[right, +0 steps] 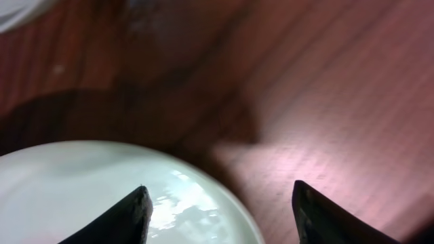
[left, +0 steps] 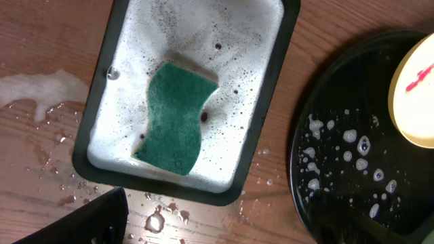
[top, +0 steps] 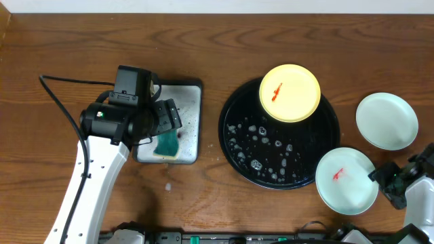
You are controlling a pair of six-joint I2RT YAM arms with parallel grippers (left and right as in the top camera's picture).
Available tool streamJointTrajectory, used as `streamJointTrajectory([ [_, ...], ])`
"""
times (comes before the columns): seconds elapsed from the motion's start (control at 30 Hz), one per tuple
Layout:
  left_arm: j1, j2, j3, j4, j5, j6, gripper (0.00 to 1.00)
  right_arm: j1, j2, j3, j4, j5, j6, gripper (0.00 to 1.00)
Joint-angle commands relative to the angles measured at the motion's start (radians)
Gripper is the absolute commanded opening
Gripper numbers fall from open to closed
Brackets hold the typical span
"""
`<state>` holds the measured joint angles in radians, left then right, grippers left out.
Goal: Clean dirty plates on tray and stack at the side
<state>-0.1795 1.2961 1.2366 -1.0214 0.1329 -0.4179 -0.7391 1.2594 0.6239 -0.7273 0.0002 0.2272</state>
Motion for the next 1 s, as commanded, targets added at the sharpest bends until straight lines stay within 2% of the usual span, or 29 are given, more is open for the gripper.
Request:
streamJointTrajectory([
  [0.0,0.003,0.0,0.011,-0.003,0.006,0.006,0.85,-0.023,0.003,-0.018,0.014,0.063,0.016,0.63],
  [0.3,0.003,0.0,0.011,-0.003,0.006,0.006,0.85,-0.022,0.003,-0.147,0.126,-0.013,0.015,0.55],
  [0.4,0.003,0.0,0.011,-0.003,0.006,0.006,0.85,-0.022,0.003,-0.18,0.159,-0.029,0.015,0.21],
  [0.47,0.003,0.0,0.011,-0.003,0.006,0.006,0.85,-0.022,0.003,-0.179,0.162,-0.063,0.015,0.03],
  [0.73,0.003,0.0,0.011,-0.003,0.006,0.006,0.85,-0.01,-0.007,-0.133,0.111,-0.279,-0.009,0.01],
  [0.83,0.003,0.0,0.011,-0.003,0.006,0.006,0.85,0.012,-0.024,-0.128,0.088,-0.301,-0.025,0.01],
  [0.97,0.003,0.0,0.011,-0.003,0.006,0.006,0.85,0.057,-0.059,-0.128,0.069,-0.375,-0.114,0.01],
])
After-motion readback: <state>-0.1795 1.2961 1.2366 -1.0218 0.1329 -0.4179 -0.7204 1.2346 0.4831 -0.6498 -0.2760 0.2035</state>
